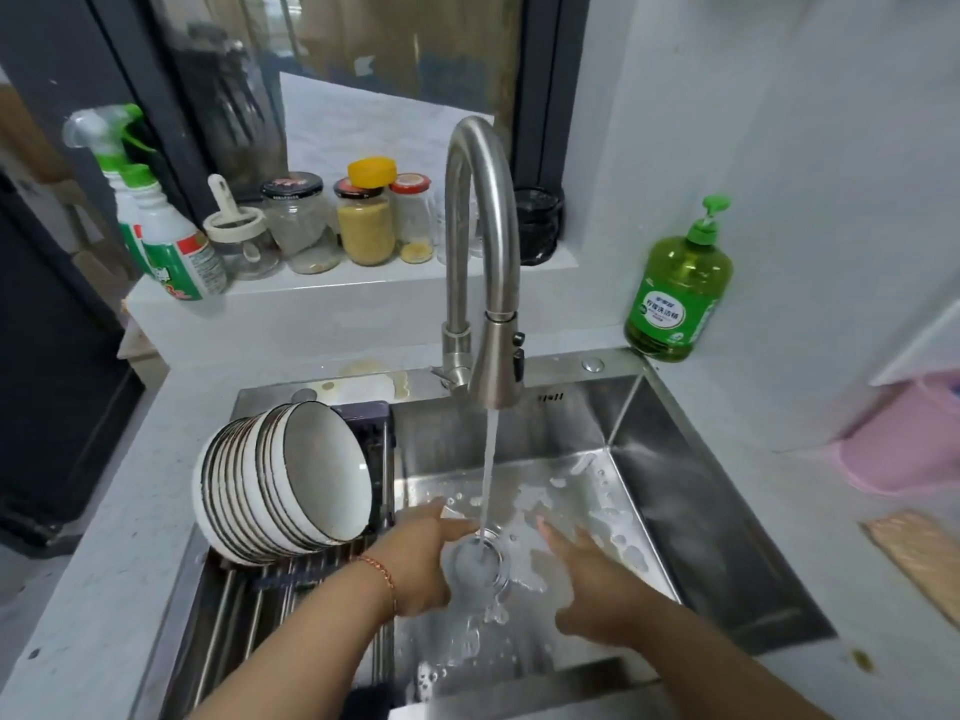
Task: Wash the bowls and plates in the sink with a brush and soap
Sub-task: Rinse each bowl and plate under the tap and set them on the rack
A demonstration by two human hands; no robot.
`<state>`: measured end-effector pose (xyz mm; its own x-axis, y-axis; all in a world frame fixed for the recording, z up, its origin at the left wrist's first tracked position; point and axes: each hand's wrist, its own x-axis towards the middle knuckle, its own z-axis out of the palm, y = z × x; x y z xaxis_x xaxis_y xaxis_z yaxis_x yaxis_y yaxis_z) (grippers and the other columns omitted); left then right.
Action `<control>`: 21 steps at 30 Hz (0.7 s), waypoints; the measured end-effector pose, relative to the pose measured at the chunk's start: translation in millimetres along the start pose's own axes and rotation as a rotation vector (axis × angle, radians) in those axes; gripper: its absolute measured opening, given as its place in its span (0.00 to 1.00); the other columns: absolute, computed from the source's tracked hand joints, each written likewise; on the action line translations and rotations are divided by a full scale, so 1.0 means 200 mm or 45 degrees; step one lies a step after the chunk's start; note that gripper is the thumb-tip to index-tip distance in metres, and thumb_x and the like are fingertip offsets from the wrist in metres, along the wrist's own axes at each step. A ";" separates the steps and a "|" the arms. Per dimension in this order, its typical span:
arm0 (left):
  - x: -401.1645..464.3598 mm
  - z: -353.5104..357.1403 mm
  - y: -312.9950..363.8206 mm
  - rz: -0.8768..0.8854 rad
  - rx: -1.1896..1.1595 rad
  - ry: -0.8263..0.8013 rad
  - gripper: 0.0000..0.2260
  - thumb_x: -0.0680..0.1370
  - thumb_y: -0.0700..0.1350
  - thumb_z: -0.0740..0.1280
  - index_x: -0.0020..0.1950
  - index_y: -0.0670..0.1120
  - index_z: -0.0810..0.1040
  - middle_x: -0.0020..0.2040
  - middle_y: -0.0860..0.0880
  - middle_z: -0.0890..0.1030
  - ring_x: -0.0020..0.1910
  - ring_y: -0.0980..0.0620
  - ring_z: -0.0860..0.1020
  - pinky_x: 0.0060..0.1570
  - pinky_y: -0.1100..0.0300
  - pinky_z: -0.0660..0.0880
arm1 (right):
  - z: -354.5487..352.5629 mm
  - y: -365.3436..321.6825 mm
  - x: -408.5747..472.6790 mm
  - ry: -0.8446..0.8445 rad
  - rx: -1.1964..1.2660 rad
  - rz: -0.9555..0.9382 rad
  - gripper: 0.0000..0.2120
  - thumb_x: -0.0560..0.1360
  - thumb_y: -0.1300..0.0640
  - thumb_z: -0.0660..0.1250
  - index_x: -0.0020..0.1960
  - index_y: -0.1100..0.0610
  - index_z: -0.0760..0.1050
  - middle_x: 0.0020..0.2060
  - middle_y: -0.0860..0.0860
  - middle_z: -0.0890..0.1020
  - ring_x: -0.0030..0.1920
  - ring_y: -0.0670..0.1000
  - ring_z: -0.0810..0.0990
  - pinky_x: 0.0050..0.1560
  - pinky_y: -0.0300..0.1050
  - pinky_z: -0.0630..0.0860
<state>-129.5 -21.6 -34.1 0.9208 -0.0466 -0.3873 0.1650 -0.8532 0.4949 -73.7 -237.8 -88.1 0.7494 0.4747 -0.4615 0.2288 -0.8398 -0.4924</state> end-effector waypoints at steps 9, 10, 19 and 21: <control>0.28 -0.27 0.09 -0.370 -1.209 0.460 0.09 0.79 0.37 0.63 0.43 0.46 0.81 0.51 0.46 0.81 0.52 0.50 0.77 0.47 0.61 0.70 | -0.02 0.45 -0.18 0.477 0.181 0.008 0.25 0.67 0.59 0.72 0.54 0.31 0.74 0.54 0.46 0.77 0.54 0.36 0.75 0.52 0.21 0.65; 0.32 -0.32 0.11 -0.375 -1.291 0.462 0.10 0.78 0.35 0.63 0.41 0.46 0.80 0.49 0.45 0.81 0.51 0.49 0.77 0.49 0.59 0.70 | -0.03 0.50 -0.19 0.547 0.204 -0.005 0.28 0.65 0.60 0.72 0.47 0.25 0.73 0.49 0.43 0.78 0.50 0.32 0.75 0.48 0.19 0.65; 0.61 -0.50 0.05 -0.520 -1.560 0.591 0.11 0.77 0.31 0.60 0.35 0.38 0.75 0.44 0.39 0.74 0.41 0.45 0.72 0.37 0.58 0.75 | -0.08 0.65 -0.23 0.701 0.406 0.061 0.31 0.61 0.63 0.71 0.40 0.23 0.74 0.34 0.45 0.80 0.39 0.34 0.78 0.39 0.23 0.71; 0.63 -0.50 0.03 -0.557 -1.580 0.592 0.11 0.77 0.31 0.59 0.36 0.38 0.73 0.41 0.40 0.72 0.36 0.47 0.70 0.36 0.58 0.73 | -0.09 0.65 -0.25 0.673 0.407 0.114 0.26 0.59 0.58 0.68 0.43 0.26 0.74 0.40 0.37 0.80 0.38 0.35 0.78 0.39 0.23 0.71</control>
<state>23.6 20.5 -2.3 0.7049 0.4844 -0.5182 0.4430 0.2699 0.8549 -69.5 -374.7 -115.8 0.9820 0.1431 -0.1235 0.0152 -0.7111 -0.7030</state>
